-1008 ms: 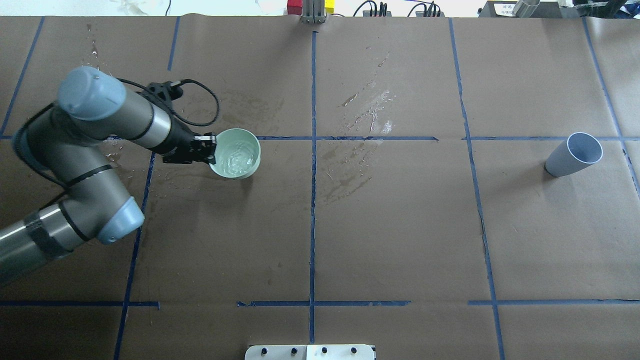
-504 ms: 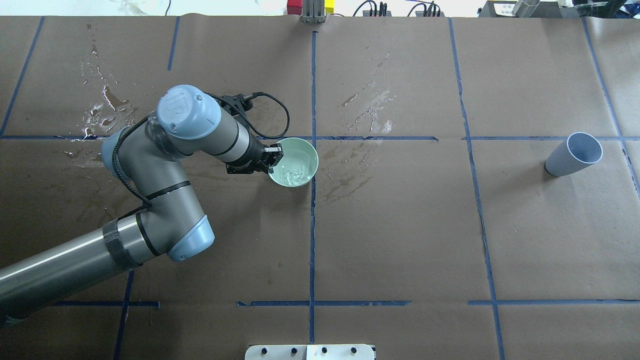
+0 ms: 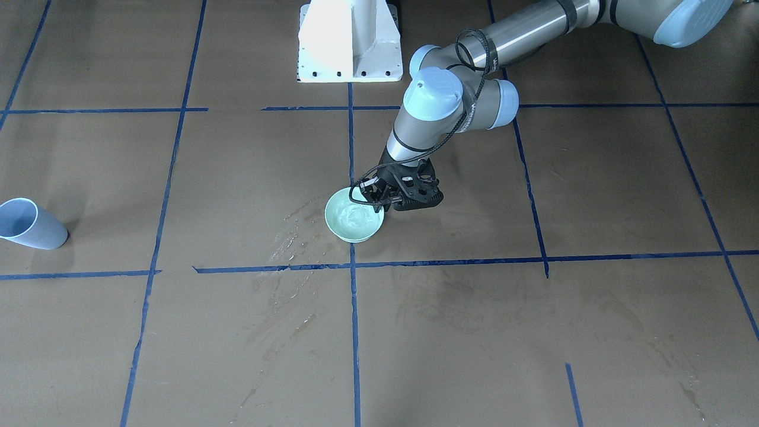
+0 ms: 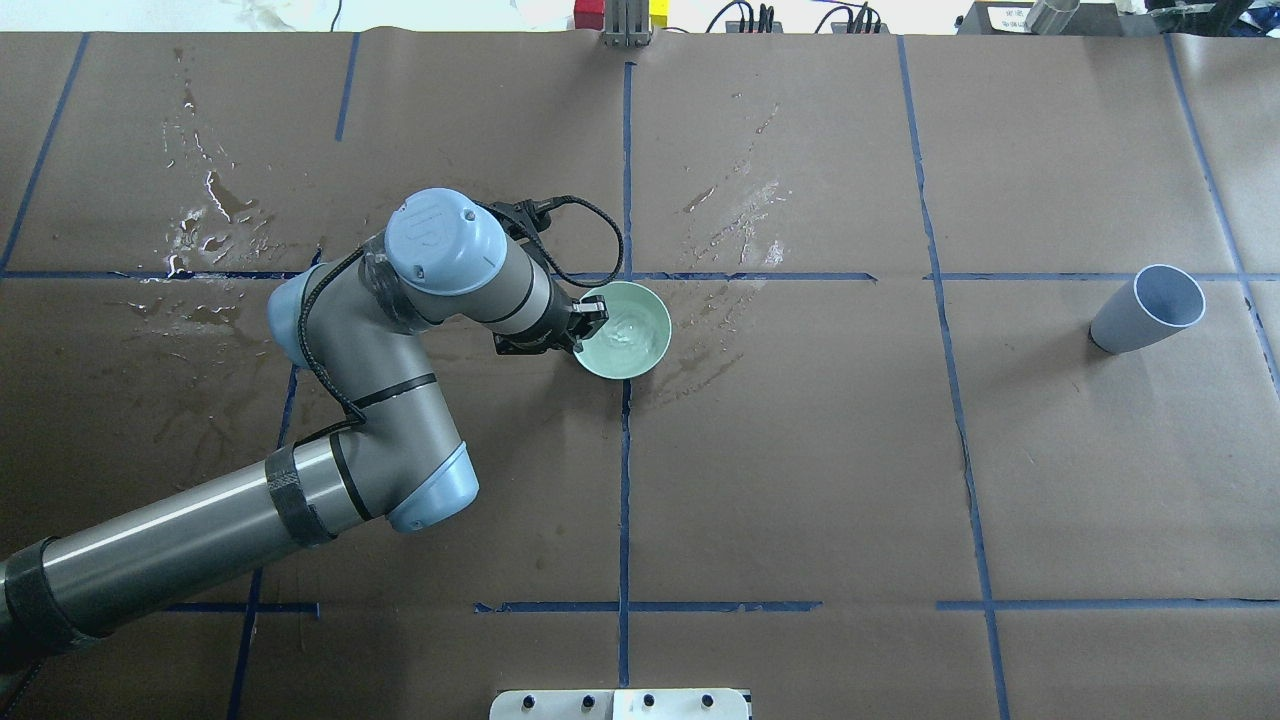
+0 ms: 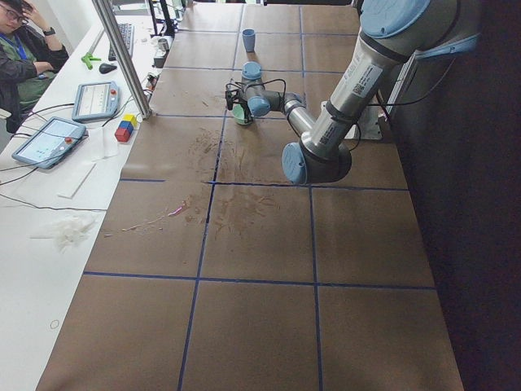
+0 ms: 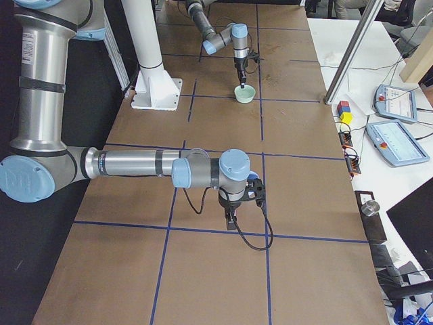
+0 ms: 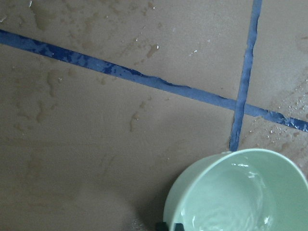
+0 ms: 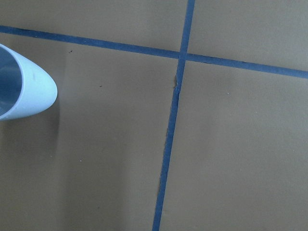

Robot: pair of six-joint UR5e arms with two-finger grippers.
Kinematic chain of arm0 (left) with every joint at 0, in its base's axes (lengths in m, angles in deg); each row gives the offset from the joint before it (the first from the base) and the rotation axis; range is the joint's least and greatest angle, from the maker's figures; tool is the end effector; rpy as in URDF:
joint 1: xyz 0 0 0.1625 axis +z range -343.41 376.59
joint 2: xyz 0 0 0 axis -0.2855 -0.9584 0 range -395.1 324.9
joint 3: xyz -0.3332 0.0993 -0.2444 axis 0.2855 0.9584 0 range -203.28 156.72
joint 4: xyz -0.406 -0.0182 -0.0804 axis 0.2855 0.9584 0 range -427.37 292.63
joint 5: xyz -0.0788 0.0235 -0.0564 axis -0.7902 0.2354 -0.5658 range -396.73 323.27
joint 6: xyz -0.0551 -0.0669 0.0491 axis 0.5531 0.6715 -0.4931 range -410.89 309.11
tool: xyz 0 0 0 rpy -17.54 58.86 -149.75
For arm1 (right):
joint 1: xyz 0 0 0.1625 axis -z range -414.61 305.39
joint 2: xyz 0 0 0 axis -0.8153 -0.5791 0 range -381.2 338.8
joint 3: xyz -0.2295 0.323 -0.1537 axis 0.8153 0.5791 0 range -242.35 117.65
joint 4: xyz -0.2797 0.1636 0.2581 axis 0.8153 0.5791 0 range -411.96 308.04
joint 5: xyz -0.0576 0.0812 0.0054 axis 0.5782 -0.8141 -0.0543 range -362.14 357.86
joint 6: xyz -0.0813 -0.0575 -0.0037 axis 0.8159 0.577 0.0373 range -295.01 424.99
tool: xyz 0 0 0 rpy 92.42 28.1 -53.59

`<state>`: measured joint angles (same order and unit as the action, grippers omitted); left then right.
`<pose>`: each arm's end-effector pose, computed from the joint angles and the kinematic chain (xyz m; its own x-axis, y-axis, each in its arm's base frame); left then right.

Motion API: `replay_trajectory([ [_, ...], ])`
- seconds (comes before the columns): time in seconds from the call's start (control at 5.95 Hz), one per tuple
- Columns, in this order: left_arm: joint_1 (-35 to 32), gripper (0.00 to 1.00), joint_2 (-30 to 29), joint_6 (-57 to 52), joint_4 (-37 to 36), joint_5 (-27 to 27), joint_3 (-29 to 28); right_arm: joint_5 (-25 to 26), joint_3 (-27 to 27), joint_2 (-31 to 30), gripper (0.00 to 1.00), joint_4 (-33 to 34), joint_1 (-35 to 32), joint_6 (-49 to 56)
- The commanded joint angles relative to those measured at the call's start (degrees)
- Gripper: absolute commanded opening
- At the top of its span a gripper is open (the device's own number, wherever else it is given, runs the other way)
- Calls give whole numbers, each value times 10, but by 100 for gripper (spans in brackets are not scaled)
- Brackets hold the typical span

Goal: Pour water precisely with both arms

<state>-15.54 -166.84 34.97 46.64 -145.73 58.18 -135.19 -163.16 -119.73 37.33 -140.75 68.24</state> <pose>0.5767 -0.4812 0.2321 0.4771 -0.2190 -0.8511 0.2373 0.9646 -0.1152 0.0360 -0.4357 0.6347 0.7217 -0.1411 0.6776 0.1084 0.9900 0.0906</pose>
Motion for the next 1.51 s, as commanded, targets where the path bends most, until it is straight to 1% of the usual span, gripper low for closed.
replay_trajectory([
  [0.0, 0, 100, -1, -9, -6, -1, 2, 0, -1, 3, 100, -1, 0, 0],
  [0.17, -2, 100, -2, -36, -56, -6, 32, 2, -6, 9, 100, -3, 5, 3],
  [0.34, -6, 100, -1, -74, -144, -7, 91, 2, -10, 8, 100, -24, 8, 4],
  [0.5, -12, 100, 13, -97, -210, -9, 152, -2, -11, 6, 100, -66, 8, 1],
  [0.67, -23, 100, 48, -143, -241, -28, 198, -9, -12, 6, 100, -73, 8, -3],
  [0.84, -35, 100, 91, -197, -243, -32, 236, -26, -18, 7, 100, -103, 10, -12],
  [1.01, -43, 100, 109, -229, -242, -33, 251, -27, -35, 4, 100, -169, 36, -106],
  [1.18, -42, 100, 109, -228, -242, -33, 250, -6, -41, -17, 100, -294, 95, -236],
  [1.34, -42, 100, 109, -227, -241, -32, 245, 44, -41, -41, 100, -412, 158, -363],
])
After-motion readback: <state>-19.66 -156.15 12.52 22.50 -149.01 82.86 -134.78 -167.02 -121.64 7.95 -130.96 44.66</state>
